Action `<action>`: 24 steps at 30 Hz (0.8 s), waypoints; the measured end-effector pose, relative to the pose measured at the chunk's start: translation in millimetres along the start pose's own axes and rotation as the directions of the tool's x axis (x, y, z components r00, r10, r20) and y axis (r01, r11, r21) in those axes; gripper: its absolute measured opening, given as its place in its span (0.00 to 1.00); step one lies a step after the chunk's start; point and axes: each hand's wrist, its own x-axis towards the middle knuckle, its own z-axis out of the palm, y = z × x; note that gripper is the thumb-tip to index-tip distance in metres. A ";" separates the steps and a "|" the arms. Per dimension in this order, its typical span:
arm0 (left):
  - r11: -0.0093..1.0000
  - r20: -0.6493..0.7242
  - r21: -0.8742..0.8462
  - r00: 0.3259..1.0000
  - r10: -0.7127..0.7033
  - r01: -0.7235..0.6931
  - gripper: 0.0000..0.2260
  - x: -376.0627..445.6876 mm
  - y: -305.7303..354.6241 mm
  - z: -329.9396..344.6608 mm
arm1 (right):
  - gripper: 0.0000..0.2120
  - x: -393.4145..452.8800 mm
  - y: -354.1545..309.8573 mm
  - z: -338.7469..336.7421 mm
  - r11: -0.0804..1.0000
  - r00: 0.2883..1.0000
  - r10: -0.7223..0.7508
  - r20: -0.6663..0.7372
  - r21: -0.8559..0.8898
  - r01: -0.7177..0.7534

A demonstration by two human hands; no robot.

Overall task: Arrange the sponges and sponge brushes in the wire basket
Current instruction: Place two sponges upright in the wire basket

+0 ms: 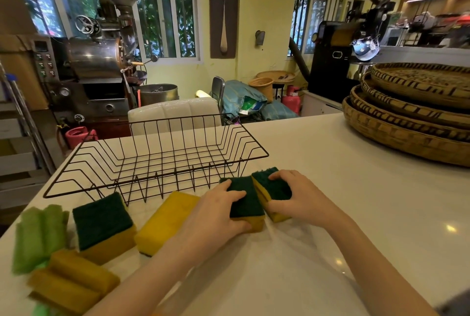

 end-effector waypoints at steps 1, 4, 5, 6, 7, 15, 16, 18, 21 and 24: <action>1.000 -0.010 -0.017 1.000 0.002 -0.002 0.30 -0.2 0.2 -1.3 | 0.31 -2.6 0.7 -4.6 0.999 0.999 -0.019 0.043 0.034 0.018; 0.997 -0.030 -0.073 0.999 0.011 -0.013 0.29 -1.2 2.4 -7.3 | 0.30 -13.1 -2.0 -15.1 0.995 0.998 -0.043 0.041 0.093 0.039; 0.995 -0.033 -0.094 0.999 0.017 -0.020 0.29 -1.5 3.9 -9.8 | 0.28 -17.1 -3.8 -18.2 0.993 0.999 -0.037 -0.002 0.113 0.037; 0.993 -0.036 -0.118 0.999 0.025 -0.029 0.28 -2.0 5.7 -13.2 | 0.25 -21.4 -5.8 -21.7 0.991 0.998 -0.035 -0.052 0.130 0.041; 0.988 -0.041 -0.146 0.999 0.036 -0.041 0.28 -2.5 7.8 -17.6 | 0.23 -25.5 -7.6 -26.0 0.989 0.994 -0.041 -0.103 0.140 0.055; 0.947 -0.214 -0.247 0.965 0.155 -0.206 0.29 -12.5 21.3 -79.7 | 0.18 -44.9 -43.3 -67.7 0.950 0.914 -0.235 -0.331 0.123 0.288; 0.940 -0.240 -0.264 0.959 0.153 -0.216 0.29 -14.0 20.7 -87.9 | 0.18 -42.2 -50.7 -69.5 0.941 0.897 -0.262 -0.355 0.111 0.319; 0.930 -0.290 -0.292 0.947 0.138 -0.225 0.30 -16.0 16.3 -103.3 | 0.18 -32.4 -65.3 -70.0 0.927 0.874 -0.288 -0.391 0.116 0.358; 0.926 -0.367 -0.307 0.925 0.098 -0.219 0.29 -15.3 3.1 -122.5 | 0.21 -12.6 -86.3 -66.3 0.907 0.862 -0.301 -0.409 0.155 0.391; 0.942 -0.411 -0.275 0.909 0.066 -0.193 0.25 -10.4 -15.3 -137.7 | 0.21 11.5 -107.6 -60.1 0.876 0.837 -0.355 -0.417 0.164 0.453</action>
